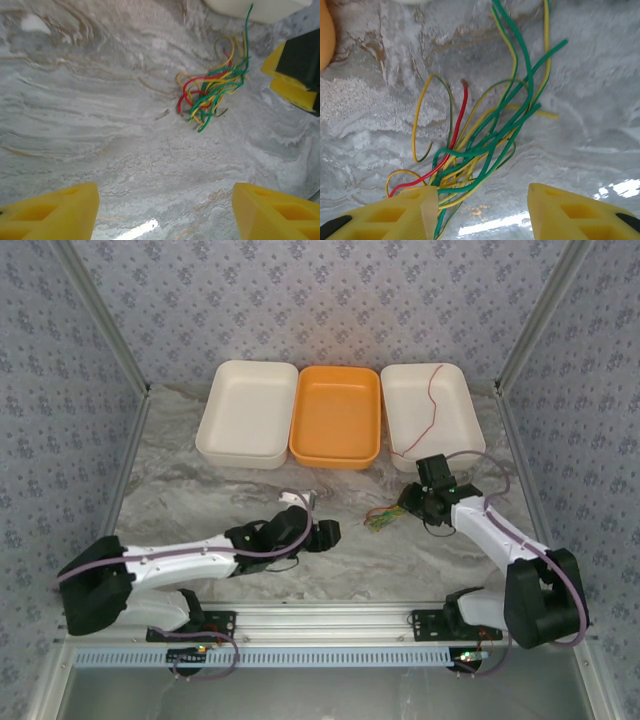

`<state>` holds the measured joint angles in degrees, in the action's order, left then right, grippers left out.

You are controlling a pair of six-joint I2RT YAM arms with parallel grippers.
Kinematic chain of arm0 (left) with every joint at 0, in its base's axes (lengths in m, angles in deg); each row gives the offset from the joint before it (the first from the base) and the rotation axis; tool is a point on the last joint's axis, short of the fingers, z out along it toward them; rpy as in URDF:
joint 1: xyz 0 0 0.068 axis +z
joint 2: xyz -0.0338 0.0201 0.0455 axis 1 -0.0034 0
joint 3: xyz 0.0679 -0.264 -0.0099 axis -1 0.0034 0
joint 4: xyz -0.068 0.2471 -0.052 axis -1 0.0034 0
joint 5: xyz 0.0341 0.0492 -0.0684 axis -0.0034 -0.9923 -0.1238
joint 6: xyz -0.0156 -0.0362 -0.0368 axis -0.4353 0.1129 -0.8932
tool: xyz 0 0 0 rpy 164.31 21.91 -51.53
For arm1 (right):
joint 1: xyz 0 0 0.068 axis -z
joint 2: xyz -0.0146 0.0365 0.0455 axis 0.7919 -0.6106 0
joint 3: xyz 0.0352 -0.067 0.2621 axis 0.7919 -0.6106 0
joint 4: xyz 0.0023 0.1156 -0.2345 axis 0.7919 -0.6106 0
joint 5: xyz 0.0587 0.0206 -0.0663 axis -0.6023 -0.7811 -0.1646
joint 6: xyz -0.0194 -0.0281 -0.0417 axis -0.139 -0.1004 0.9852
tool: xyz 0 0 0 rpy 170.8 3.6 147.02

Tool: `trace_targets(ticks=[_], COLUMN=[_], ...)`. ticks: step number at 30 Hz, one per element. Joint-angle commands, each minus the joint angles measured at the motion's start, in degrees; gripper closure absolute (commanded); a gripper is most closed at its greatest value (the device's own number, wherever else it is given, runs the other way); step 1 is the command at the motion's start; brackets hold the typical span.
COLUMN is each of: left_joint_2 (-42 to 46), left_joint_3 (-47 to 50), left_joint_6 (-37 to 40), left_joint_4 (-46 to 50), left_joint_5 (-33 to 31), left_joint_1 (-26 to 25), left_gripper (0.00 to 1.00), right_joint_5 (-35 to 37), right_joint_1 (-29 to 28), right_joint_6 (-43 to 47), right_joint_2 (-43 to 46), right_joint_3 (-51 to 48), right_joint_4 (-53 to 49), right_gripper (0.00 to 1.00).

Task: Untangle the cables

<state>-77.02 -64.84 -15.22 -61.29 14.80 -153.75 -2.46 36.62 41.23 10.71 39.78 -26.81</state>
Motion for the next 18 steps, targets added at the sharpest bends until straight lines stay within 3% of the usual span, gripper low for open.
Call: trace_targets(ticks=[1,7,13,16,18], left_joint_2=[-4.5,-12.2,-13.4,-12.1,-11.1], left_joint_3=[-0.9,-5.9,-7.5,-7.3,-7.0], left_joint_6=[-1.5,-0.8,0.0,0.3,0.5], left_joint_4=[-6.7,-7.8,-7.3,-6.5,-5.6], left_joint_5=[2.1,1.7,1.0,-0.2,-1.0], left_joint_1=[-1.1,-4.4,-5.2,-5.3,-5.2], left_gripper=[0.31,0.35,0.35,0.35,0.35], right_joint_5=[-0.9,-2.5,-4.9,-6.0,-6.7], right_joint_1=[0.0,5.0,7.0,7.3,7.4], right_joint_6=[-6.0,-12.4,-14.9,-16.9,-18.2], right_joint_2=[-2.0,-3.6,-9.7,-12.6,-14.3], right_joint_3=[0.2,-4.7,-2.8,-3.1,-3.3], right_joint_4=[4.1,9.9,13.4,15.8,17.6], right_gripper=[0.47,0.48,0.49,0.54,0.62])
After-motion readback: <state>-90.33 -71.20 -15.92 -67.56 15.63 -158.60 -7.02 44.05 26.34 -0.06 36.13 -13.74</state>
